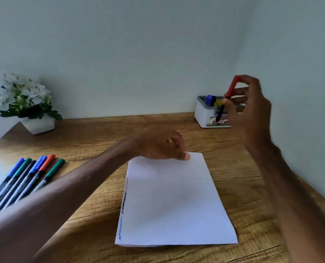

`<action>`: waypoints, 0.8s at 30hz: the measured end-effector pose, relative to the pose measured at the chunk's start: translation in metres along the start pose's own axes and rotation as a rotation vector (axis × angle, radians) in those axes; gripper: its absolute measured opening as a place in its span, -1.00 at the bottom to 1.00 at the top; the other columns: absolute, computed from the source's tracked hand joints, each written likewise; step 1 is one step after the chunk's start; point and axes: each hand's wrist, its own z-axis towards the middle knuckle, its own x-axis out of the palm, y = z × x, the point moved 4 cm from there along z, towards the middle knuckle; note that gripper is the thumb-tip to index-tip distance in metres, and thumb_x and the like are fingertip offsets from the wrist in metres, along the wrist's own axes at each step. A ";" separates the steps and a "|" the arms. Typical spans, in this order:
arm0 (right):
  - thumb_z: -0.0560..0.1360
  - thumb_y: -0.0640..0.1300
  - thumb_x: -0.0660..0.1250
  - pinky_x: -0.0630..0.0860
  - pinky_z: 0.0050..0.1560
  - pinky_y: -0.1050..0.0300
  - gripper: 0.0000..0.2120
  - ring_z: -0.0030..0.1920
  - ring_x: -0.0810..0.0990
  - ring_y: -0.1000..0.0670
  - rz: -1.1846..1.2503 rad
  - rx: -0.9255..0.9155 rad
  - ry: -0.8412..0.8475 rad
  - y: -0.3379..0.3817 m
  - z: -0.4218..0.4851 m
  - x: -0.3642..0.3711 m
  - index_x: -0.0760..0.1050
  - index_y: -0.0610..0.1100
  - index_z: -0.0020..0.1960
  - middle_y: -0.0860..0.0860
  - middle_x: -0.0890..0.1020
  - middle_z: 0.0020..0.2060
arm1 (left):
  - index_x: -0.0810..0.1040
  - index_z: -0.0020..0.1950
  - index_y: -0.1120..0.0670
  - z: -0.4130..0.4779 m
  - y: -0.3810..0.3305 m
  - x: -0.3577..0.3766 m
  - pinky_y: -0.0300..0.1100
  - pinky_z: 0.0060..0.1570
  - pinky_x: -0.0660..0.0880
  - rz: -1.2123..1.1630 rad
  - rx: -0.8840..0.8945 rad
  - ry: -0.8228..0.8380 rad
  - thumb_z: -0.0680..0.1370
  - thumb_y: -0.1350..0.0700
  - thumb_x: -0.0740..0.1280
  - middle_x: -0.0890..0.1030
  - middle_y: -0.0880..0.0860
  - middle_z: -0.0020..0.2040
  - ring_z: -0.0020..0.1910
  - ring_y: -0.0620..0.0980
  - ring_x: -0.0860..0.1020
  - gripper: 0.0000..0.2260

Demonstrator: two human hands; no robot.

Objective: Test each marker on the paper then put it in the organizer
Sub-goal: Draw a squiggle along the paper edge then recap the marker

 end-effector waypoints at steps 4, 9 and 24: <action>0.53 -0.30 0.47 0.68 0.05 0.12 -0.29 0.00 0.73 0.06 0.016 0.035 -0.111 -0.013 0.005 -0.012 0.20 -0.05 0.55 -0.06 0.70 0.09 | 0.68 0.17 -0.09 0.001 0.003 0.008 -0.60 -0.16 0.34 -0.018 0.096 0.007 0.48 -0.17 0.52 0.51 -0.35 -0.05 -0.05 -0.57 0.42 -0.68; 0.58 -0.25 0.42 0.69 0.08 -0.01 -0.48 0.05 0.73 0.02 0.055 -0.030 -0.232 -0.019 0.010 -0.007 0.33 -0.13 0.47 -0.12 0.69 0.12 | 0.66 0.19 -0.08 0.002 0.002 0.007 -0.62 -0.13 0.31 -0.015 0.091 -0.003 0.48 -0.17 0.52 0.48 -0.32 -0.04 -0.06 -0.51 0.43 -0.66; 0.64 -0.24 0.34 0.66 0.17 0.01 -0.64 0.14 0.70 -0.01 -0.034 -0.124 -0.220 -0.028 0.028 0.020 0.42 -0.13 0.42 -0.12 0.67 0.20 | 0.59 0.24 -0.12 0.003 0.003 0.011 -0.24 -0.01 0.44 0.009 0.074 0.027 0.49 -0.23 0.48 0.53 -0.14 0.14 0.06 -0.18 0.45 -0.62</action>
